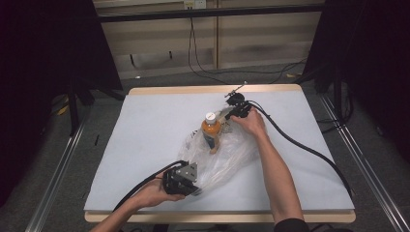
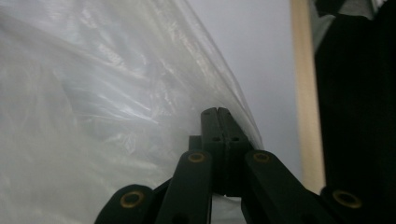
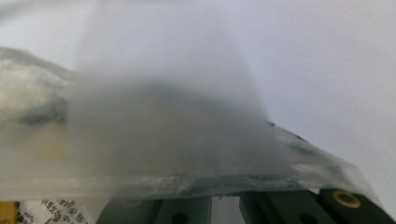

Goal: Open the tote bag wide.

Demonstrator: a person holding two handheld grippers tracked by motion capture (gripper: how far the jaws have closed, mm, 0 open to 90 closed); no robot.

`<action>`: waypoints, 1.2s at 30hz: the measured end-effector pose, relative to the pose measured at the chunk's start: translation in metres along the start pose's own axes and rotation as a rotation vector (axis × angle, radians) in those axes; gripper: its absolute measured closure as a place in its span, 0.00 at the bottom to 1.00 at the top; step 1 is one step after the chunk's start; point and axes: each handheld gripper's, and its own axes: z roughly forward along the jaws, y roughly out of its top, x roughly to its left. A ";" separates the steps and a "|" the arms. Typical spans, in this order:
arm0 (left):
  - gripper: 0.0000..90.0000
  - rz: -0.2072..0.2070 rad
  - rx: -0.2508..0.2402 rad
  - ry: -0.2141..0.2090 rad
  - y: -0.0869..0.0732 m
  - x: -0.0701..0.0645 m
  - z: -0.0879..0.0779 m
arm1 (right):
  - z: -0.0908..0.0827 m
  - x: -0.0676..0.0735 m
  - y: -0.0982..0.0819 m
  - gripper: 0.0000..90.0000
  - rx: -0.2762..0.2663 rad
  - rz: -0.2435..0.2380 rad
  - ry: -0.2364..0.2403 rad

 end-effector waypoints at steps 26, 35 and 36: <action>1.00 -0.313 -0.011 0.347 0.001 0.123 -0.016 | -0.052 0.030 -0.056 1.00 0.101 -0.174 0.106; 1.00 -0.392 -0.029 0.390 -0.026 0.134 -0.025 | -0.054 0.028 -0.070 1.00 0.079 -0.168 0.086; 1.00 -0.428 -0.079 0.400 -0.031 0.133 -0.025 | -0.055 0.029 -0.073 1.00 0.076 -0.174 0.082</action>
